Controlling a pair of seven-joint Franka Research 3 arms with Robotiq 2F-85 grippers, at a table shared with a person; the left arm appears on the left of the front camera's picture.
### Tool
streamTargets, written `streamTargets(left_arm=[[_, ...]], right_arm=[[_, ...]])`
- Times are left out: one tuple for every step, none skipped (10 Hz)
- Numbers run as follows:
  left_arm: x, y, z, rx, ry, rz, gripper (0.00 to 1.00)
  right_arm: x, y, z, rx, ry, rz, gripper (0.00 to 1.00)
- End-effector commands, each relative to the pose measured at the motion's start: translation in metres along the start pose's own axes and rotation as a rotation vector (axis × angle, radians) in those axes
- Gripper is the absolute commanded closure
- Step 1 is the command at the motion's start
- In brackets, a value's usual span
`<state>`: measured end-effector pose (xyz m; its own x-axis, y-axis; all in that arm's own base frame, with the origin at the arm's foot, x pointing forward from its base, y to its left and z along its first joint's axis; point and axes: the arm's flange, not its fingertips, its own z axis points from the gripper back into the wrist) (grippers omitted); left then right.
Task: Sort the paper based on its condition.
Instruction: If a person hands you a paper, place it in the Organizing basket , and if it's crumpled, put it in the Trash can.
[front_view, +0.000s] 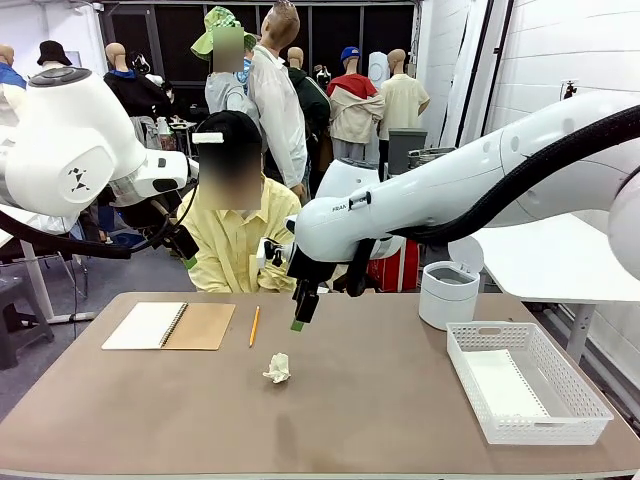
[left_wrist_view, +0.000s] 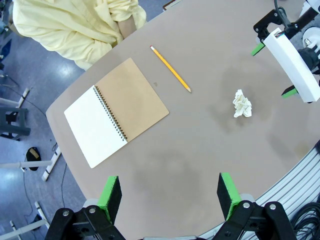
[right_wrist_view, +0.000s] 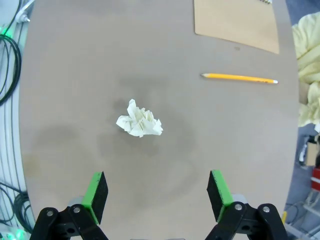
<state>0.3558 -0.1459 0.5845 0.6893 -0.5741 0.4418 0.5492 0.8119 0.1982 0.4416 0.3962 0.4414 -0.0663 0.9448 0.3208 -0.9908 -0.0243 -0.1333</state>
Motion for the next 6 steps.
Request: streamTargets(left_arm=[[0.0,0.001,0.001,0.0,-0.005,0.003,0.0],[0.0,0.001,0.001,0.0,-0.005,0.003,0.0],[0.0,0.001,0.001,0.0,-0.005,0.003,0.0],[0.0,0.001,0.001,0.0,-0.005,0.003,0.0],[0.0,0.001,0.001,0.0,-0.005,0.003,0.0],[0.0,0.001,0.001,0.0,-0.005,0.003,0.0]], right_arm=[[-0.002,0.002,0.0,-0.019,-0.004,0.001,0.0],[-0.002,0.002,0.0,-0.019,-0.004,0.001,0.0],[0.001,0.0,0.0,-0.002,-0.002,0.001,0.0],[0.004,-0.007,-0.013,0.017,0.03,0.01,0.0],[0.006,-0.012,-0.028,0.04,0.041,0.011,0.0],[0.008,-0.013,-0.042,0.059,0.046,0.015,0.0]])
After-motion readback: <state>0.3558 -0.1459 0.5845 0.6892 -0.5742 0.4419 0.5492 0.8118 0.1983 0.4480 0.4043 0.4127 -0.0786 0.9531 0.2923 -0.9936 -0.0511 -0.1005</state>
